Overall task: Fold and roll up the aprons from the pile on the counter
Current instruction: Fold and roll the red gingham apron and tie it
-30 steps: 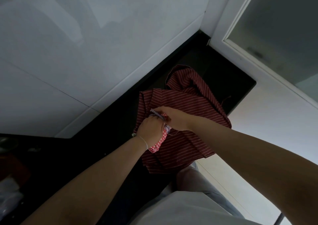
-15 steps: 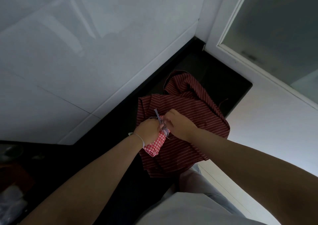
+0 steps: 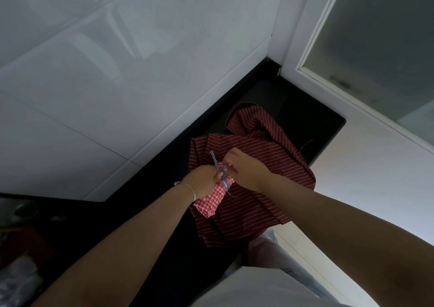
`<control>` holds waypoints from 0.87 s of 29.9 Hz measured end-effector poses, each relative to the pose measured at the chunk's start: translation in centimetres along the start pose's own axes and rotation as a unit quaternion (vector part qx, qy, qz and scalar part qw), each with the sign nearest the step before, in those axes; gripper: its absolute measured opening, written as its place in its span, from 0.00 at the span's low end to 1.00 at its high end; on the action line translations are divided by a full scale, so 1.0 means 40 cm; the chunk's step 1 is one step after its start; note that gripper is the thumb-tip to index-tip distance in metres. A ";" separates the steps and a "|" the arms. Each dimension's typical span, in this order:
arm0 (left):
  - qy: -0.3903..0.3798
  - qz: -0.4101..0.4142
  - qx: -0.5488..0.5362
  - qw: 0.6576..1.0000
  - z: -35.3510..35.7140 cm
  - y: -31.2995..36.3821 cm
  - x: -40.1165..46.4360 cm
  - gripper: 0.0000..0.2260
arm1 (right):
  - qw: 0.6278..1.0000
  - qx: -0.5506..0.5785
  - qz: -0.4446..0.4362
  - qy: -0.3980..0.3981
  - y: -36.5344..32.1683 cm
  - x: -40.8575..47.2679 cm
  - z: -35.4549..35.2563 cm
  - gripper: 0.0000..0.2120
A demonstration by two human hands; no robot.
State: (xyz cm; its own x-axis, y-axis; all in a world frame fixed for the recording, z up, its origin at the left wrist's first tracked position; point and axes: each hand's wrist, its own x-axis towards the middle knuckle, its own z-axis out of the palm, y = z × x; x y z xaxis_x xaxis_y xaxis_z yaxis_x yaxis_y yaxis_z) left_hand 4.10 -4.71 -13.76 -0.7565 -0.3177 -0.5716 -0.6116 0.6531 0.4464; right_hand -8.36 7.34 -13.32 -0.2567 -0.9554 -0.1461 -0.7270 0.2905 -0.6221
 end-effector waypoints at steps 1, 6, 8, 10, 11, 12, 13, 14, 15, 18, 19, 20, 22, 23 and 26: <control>-0.007 -0.004 -0.004 1.000 -0.002 -0.001 0.003 0.18 | 0.998 -0.049 -0.031 -0.003 -0.005 -0.004 -0.009 0.11; -0.082 -0.003 0.008 0.997 -0.025 0.001 0.016 0.17 | 0.967 -0.235 -0.096 -0.033 -0.026 -0.057 -0.028 0.23; -0.117 0.009 0.019 0.993 -0.052 0.006 0.020 0.15 | 0.956 -0.273 -0.094 -0.057 -0.038 -0.081 -0.025 0.20; -0.166 0.019 0.035 0.985 -0.073 0.010 0.033 0.15 | 0.959 -0.256 -0.080 -0.092 -0.040 -0.103 -0.011 0.15; -0.190 0.023 0.039 0.981 -0.082 0.013 0.039 0.16 | 0.963 -0.239 -0.074 -0.095 -0.044 -0.111 -0.005 0.14; -0.210 0.026 0.043 0.976 -0.088 0.017 0.044 0.16 | 0.966 -0.230 -0.073 -0.090 -0.044 -0.118 0.002 0.14; -0.224 0.027 0.051 0.973 -0.095 0.020 0.049 0.17 | 0.967 -0.227 -0.077 -0.080 -0.044 -0.121 0.007 0.14; -0.236 0.033 0.063 0.969 -0.098 0.022 0.057 0.18 | 0.968 -0.229 -0.074 -0.074 -0.038 -0.124 0.011 0.14; -0.247 0.037 0.074 0.965 -0.103 0.022 0.064 0.19 | 0.968 -0.234 -0.066 -0.068 -0.031 -0.124 0.011 0.15; -0.281 0.045 0.100 0.953 -0.110 0.020 0.079 0.19 | 0.966 -0.255 -0.045 0.001 -0.010 -0.128 0.006 0.18; -0.291 0.048 0.105 0.950 -0.110 0.022 0.082 0.19 | 0.963 -0.265 -0.052 0.023 -0.012 -0.133 0.005 0.18; -0.297 0.050 0.107 0.948 -0.109 0.024 0.085 0.19 | 0.958 -0.276 -0.067 0.031 -0.017 -0.139 0.008 0.19; -0.299 0.058 0.111 0.946 -0.107 0.027 0.089 0.20 | 0.956 -0.274 -0.102 0.019 -0.026 -0.147 0.025 0.19; -0.295 0.064 0.113 0.947 -0.106 0.028 0.091 0.20 | 0.957 -0.263 -0.118 -0.001 -0.034 -0.150 0.033 0.18; -0.257 0.065 0.097 0.959 -0.098 0.020 0.090 0.18 | 0.963 -0.230 -0.131 -0.053 -0.031 -0.153 0.059 0.18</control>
State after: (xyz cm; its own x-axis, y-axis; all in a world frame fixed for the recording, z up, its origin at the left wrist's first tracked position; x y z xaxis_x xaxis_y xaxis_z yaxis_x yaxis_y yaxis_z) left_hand -0.03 -8.02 -12.77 -0.5793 0.1238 -0.8057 -0.4266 0.7962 0.4291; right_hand -4.39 12.72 -13.46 0.0220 -0.9921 -0.1233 -0.9692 0.0091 -0.2459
